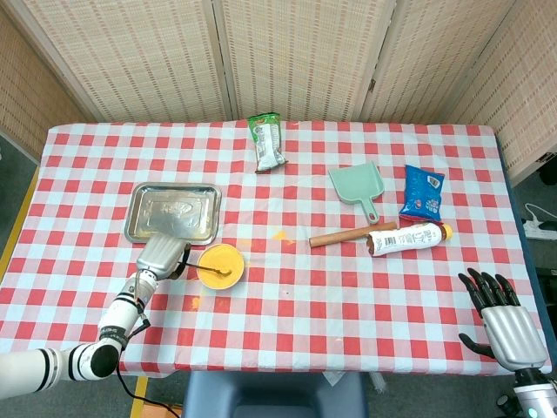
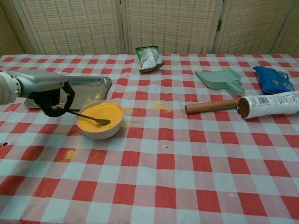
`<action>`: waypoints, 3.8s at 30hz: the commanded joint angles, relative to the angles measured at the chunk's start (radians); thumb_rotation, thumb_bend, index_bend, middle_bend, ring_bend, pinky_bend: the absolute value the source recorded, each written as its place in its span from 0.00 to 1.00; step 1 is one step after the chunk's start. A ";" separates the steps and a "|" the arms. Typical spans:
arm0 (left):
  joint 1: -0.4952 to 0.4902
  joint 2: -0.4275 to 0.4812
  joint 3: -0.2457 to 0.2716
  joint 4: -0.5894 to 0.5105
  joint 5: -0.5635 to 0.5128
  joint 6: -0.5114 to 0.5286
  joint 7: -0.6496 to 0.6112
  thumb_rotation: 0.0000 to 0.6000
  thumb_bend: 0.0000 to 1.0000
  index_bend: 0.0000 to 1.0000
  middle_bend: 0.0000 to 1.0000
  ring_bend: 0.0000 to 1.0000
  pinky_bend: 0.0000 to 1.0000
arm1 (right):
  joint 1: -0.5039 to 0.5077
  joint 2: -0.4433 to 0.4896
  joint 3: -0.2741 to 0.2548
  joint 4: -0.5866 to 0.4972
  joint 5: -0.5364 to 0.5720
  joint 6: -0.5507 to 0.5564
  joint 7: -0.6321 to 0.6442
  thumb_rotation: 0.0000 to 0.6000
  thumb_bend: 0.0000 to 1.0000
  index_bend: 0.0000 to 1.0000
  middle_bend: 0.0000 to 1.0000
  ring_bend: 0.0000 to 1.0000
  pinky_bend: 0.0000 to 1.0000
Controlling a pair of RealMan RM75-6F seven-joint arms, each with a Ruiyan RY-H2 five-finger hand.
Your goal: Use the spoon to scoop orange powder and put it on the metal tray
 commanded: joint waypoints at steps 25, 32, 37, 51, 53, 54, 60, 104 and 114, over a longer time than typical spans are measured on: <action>-0.002 0.025 -0.041 0.006 0.023 0.010 -0.102 1.00 0.61 1.00 1.00 1.00 1.00 | -0.001 -0.001 -0.001 -0.003 0.000 0.001 -0.005 1.00 0.10 0.00 0.00 0.00 0.00; -0.011 0.011 -0.039 0.040 0.016 -0.010 -0.105 1.00 0.61 1.00 1.00 1.00 1.00 | -0.002 0.001 0.001 -0.003 0.002 0.004 -0.003 1.00 0.10 0.00 0.00 0.00 0.00; -0.020 -0.027 -0.025 0.111 0.014 -0.040 -0.105 1.00 0.61 1.00 1.00 1.00 1.00 | 0.004 -0.001 0.004 0.000 0.015 -0.010 -0.005 1.00 0.10 0.00 0.00 0.00 0.00; -0.004 0.002 0.005 0.080 0.031 -0.067 -0.128 1.00 0.61 1.00 1.00 1.00 1.00 | -0.002 0.001 -0.003 -0.008 -0.004 0.005 -0.006 1.00 0.10 0.00 0.00 0.00 0.00; 0.000 0.005 0.010 0.074 0.035 -0.065 -0.129 1.00 0.61 1.00 1.00 1.00 1.00 | -0.005 0.003 -0.004 -0.010 -0.011 0.011 -0.003 1.00 0.10 0.00 0.00 0.00 0.00; 0.003 0.008 0.014 0.068 0.038 -0.062 -0.129 1.00 0.61 1.00 1.00 1.00 1.00 | -0.006 0.005 -0.006 -0.011 -0.015 0.015 -0.001 1.00 0.10 0.00 0.00 0.00 0.00; 0.018 0.030 0.006 0.019 0.072 -0.030 -0.152 1.00 0.61 1.00 1.00 1.00 1.00 | -0.009 0.008 -0.011 -0.012 -0.027 0.020 0.005 1.00 0.10 0.00 0.00 0.00 0.00; -0.021 -0.015 0.073 0.018 0.068 0.130 0.158 1.00 0.61 1.00 1.00 1.00 1.00 | -0.003 0.017 -0.012 -0.014 -0.026 0.006 0.025 1.00 0.10 0.00 0.00 0.00 0.00; 0.009 0.009 0.068 -0.058 0.126 0.175 0.144 1.00 0.61 1.00 1.00 1.00 1.00 | -0.004 0.020 -0.018 -0.015 -0.037 0.008 0.028 1.00 0.10 0.00 0.00 0.00 0.00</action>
